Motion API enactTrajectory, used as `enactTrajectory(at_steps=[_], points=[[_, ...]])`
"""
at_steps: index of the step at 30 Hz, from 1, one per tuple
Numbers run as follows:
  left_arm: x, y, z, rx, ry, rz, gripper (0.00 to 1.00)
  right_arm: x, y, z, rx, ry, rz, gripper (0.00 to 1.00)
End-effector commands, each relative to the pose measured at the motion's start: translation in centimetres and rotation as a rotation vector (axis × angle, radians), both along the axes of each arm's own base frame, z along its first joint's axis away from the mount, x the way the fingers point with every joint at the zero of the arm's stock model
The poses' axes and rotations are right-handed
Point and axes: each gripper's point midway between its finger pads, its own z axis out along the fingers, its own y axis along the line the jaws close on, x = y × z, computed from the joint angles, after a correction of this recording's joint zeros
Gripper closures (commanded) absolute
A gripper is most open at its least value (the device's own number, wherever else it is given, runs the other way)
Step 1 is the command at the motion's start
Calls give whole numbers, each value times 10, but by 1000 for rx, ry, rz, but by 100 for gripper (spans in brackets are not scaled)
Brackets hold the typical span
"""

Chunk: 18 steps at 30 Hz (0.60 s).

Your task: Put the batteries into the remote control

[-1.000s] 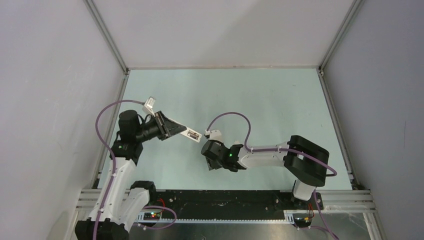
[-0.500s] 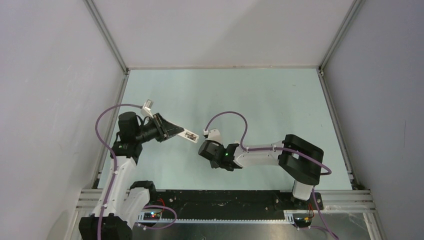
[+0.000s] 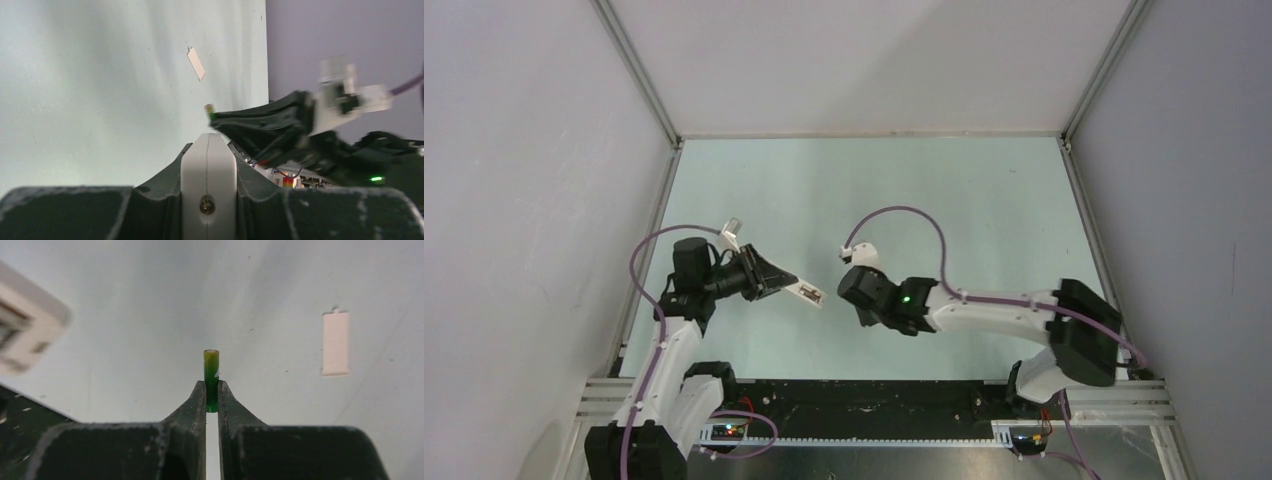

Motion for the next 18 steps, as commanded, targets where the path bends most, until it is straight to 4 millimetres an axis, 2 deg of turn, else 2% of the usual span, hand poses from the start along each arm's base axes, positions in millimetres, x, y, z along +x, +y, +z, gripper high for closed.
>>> enactTrajectory(at_steps=[1, 6, 8, 9, 14, 18], points=[[-9, -11, 4, -7, -61, -92, 100, 4, -22, 52, 59, -72, 39, 95], [-16, -31, 5, -4, -52, -186, 100, -2, -38, 86, 107, -121, 100, 95], [-18, -40, 6, -3, -50, -227, 100, -7, -43, 106, 163, -139, 128, 94], [-20, -46, 4, -3, -36, -255, 100, -9, -44, 109, 175, -133, 142, 94], [-13, -71, 22, -65, -87, -372, 100, -17, -53, 136, 280, -128, 179, 94], [2, -89, 33, -125, -94, -429, 100, -24, -55, 145, 329, -104, 201, 93]])
